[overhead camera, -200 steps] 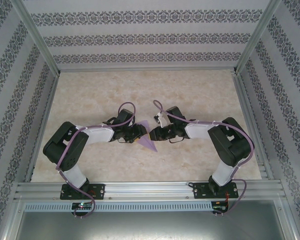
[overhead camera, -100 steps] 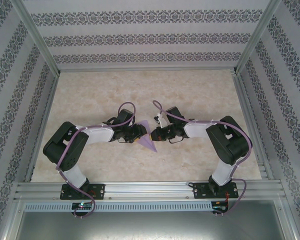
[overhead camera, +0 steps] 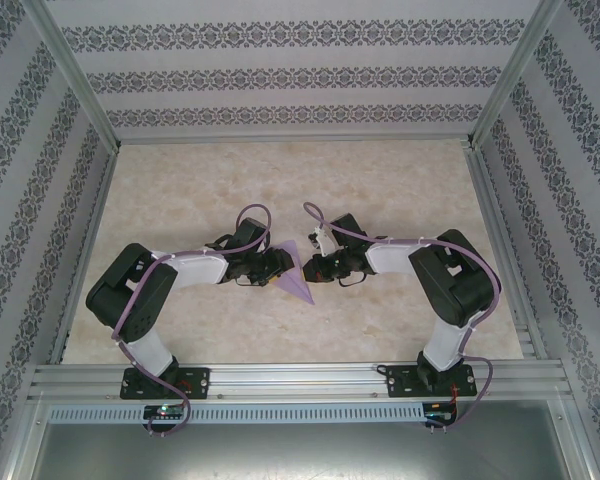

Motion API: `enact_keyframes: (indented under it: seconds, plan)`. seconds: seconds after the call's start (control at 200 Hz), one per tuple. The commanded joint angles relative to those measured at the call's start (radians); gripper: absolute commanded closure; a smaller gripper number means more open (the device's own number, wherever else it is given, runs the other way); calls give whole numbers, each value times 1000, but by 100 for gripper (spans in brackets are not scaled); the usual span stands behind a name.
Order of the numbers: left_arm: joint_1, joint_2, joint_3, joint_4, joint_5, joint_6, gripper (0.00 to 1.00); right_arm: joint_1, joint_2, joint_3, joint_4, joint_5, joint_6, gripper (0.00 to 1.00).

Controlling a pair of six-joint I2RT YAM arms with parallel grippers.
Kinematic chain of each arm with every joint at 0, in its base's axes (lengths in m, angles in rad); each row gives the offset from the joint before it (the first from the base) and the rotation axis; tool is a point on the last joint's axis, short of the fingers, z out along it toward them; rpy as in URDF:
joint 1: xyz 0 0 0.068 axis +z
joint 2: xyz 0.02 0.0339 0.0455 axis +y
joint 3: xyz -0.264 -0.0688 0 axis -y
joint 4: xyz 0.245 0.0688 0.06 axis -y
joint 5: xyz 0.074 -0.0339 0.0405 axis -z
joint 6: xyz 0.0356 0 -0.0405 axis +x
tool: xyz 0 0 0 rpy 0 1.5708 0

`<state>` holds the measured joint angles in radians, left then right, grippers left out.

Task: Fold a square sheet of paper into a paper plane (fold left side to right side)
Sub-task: Fourth fold the wing at the center of the table.

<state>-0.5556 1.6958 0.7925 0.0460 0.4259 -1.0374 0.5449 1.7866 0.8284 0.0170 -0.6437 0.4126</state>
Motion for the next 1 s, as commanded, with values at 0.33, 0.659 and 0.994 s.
enact_keyframes:
  seconds: [0.33,0.659,0.994]
  plan:
    - [-4,14,22,-46,-10,-3,50,-10,5,12,-34,35,-34,100]
    - [-6,9,19,-43,-9,-4,50,-10,21,23,-64,59,-46,100]
    - [-6,-12,31,-54,1,11,50,4,30,41,-94,62,-64,100]
